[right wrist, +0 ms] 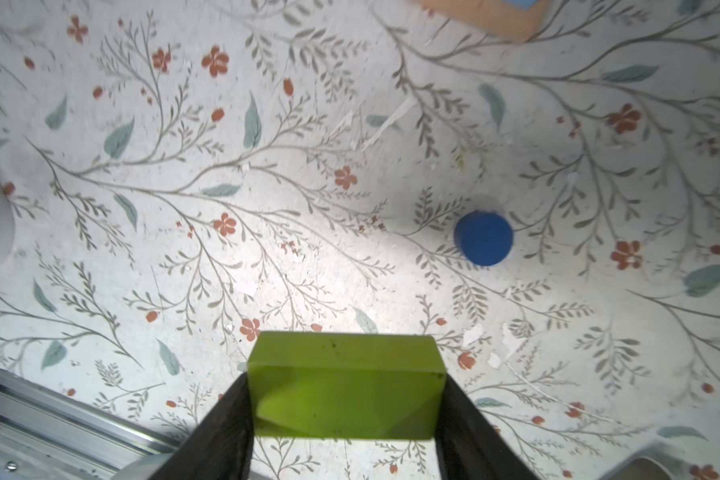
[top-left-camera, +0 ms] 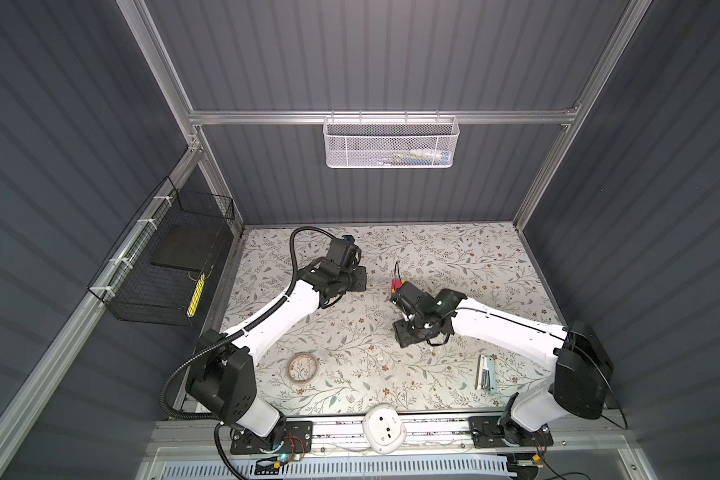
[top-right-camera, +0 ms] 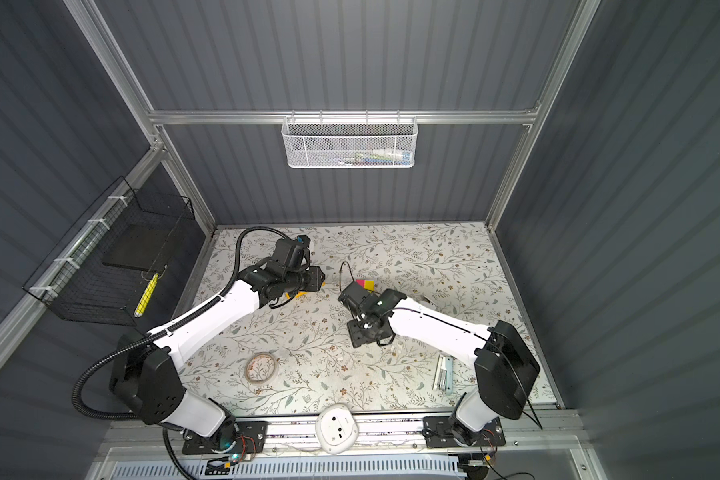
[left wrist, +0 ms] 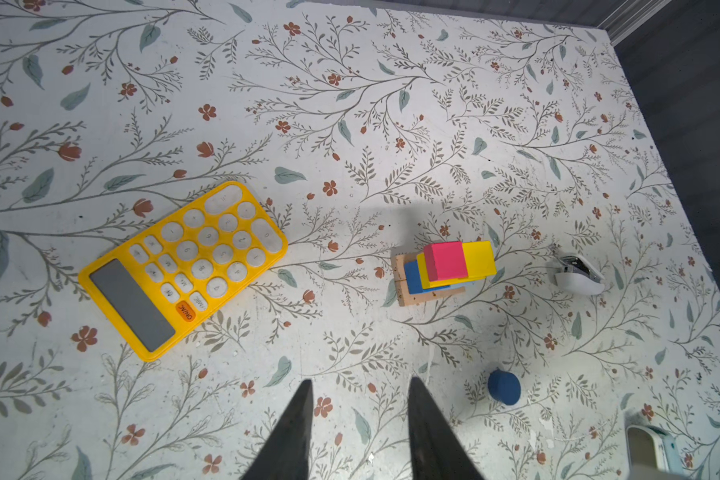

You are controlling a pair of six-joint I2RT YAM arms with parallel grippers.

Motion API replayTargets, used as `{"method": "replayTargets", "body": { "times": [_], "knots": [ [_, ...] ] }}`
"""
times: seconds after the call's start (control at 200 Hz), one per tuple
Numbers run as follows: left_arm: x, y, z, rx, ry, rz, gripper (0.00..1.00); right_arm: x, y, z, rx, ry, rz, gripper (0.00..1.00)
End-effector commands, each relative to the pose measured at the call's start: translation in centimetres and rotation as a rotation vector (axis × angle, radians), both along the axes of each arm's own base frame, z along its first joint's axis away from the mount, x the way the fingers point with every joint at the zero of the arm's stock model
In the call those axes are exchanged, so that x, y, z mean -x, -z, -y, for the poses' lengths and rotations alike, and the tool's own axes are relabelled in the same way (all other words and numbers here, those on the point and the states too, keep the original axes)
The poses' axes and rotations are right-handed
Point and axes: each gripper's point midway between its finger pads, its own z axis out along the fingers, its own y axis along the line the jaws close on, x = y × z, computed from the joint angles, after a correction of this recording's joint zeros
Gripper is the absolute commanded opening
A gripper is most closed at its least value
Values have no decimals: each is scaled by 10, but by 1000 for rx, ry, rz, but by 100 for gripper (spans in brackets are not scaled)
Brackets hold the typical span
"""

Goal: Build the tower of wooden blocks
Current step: 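Carry the lime-green block with the right gripper over the stack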

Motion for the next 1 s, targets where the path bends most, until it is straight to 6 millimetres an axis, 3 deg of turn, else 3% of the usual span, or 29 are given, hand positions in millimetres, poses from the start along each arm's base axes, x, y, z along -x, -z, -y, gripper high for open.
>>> {"method": "replayTargets", "body": {
  "times": [0.0,0.21,0.64,0.77,0.995],
  "knots": [
    [-11,-3,-15,-35,-24,3,38,-13,-3,16,57,76,-48,54],
    [-24,-4,-31,-7,-56,-10,38,-57,-15,10,48,149,-45,54],
    [-38,1,-51,15,-85,-43,38,-128,-15,7,51,254,0,51],
    [-39,5,-54,13,-91,-51,38,-143,-13,16,103,306,15,49],
    [-41,11,-54,20,-88,-69,38,-156,-10,14,75,345,21,47]
  ]
}}
